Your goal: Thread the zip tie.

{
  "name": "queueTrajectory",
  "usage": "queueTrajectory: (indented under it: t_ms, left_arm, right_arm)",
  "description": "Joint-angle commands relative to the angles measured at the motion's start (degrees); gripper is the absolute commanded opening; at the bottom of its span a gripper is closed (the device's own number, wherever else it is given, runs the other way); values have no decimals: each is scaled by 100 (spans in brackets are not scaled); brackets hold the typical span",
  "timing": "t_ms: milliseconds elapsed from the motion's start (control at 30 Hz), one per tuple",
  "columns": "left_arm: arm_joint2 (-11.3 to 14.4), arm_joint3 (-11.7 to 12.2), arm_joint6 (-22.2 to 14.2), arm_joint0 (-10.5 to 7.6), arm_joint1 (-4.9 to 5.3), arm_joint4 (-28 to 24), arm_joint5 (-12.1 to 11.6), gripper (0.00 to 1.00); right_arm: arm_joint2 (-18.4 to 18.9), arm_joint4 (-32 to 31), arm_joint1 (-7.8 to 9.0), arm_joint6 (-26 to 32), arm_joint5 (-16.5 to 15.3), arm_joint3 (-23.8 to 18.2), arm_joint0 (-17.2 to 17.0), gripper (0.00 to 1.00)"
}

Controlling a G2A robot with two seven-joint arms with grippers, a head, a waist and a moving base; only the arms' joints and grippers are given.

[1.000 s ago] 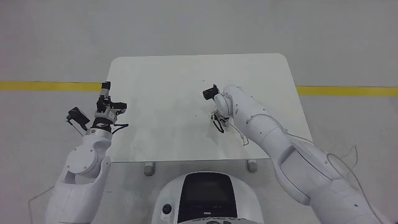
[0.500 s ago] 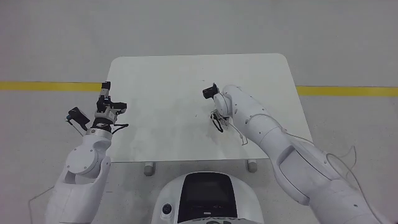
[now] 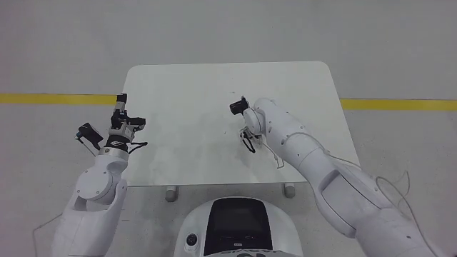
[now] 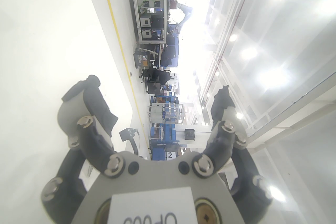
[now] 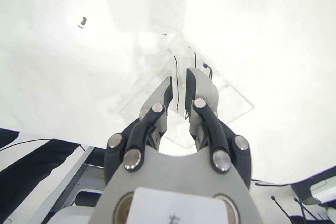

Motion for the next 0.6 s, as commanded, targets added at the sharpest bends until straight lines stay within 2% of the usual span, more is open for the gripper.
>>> queueTrajectory:
  t_ms: [0, 400, 567]
  left_arm:
    - [0, 0, 0, 0, 0, 0, 0, 100]
    - [0, 0, 0, 0, 0, 0, 0, 100]
    - [0, 0, 0, 0, 0, 0, 0, 100]
  right_arm:
    - [8, -34, 3, 24, 0, -37, -28, 14]
    - [21, -188, -60, 2, 97, 52, -43, 19]
    - [19, -176, -115, 21, 49, 183, -24, 12]
